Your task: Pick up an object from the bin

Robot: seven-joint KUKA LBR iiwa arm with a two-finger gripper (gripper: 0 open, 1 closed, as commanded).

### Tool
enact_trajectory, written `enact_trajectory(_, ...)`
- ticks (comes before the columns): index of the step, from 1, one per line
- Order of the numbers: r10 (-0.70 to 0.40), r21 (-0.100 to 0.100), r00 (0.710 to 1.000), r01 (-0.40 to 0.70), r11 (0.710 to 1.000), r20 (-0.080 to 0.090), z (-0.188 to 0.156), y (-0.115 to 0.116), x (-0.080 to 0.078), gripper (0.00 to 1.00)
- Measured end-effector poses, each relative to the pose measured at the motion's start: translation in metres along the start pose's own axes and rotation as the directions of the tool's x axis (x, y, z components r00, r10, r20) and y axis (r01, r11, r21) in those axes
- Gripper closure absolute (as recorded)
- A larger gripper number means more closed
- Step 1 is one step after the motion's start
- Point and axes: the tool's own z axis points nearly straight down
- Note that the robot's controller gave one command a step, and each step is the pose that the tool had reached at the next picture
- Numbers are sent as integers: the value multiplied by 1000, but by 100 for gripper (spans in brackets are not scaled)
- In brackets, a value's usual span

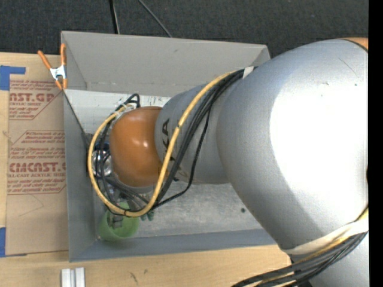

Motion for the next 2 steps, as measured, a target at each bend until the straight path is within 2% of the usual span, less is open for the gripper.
enact_trajectory(2, 8, -1, 1000, -8, 1000, 10, -158, -2, -8, 100)
